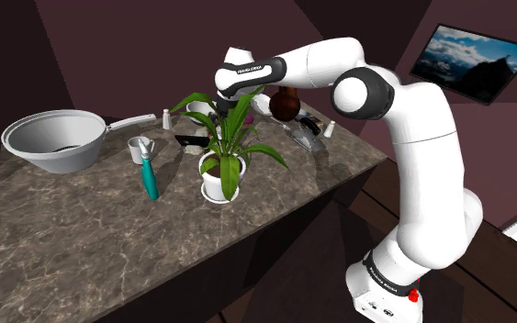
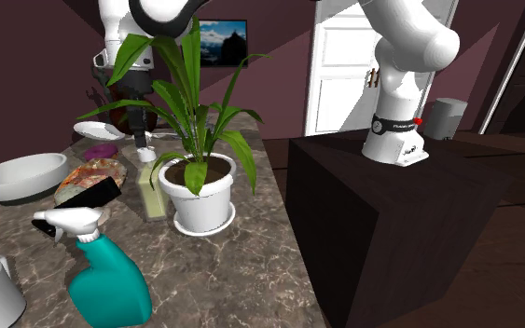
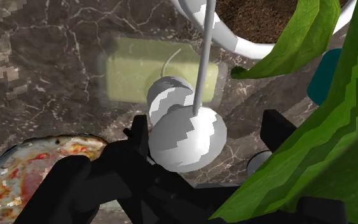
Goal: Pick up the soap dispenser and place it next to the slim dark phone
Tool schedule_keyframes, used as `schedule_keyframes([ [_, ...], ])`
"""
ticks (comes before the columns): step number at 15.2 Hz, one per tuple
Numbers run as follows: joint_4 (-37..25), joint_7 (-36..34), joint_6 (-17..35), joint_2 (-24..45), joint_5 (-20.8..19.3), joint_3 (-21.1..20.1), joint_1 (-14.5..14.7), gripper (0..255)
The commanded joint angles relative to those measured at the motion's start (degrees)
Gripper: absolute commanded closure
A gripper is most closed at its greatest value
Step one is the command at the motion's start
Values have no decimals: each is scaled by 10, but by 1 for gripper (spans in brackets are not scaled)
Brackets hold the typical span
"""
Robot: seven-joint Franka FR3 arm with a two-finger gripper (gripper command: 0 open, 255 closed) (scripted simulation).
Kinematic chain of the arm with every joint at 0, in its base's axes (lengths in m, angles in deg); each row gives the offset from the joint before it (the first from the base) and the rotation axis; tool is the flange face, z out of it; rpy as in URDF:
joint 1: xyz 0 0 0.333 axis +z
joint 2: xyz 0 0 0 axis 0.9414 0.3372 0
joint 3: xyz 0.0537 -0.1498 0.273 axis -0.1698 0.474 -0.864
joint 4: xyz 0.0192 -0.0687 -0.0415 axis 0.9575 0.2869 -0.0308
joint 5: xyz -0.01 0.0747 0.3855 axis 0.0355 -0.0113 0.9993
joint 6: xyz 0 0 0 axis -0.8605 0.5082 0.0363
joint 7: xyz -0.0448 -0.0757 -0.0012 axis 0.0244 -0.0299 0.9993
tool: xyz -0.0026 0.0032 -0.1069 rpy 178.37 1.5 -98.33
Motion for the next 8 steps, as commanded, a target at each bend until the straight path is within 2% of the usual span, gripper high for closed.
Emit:
schedule_keyframes([
  [1, 0, 0, 0, 0, 0, 0, 0, 0],
  [4, 0, 0, 0, 0, 0, 0, 0, 0],
  [8, -14, 1, -50, -36, 2, -1, -7, 0],
])
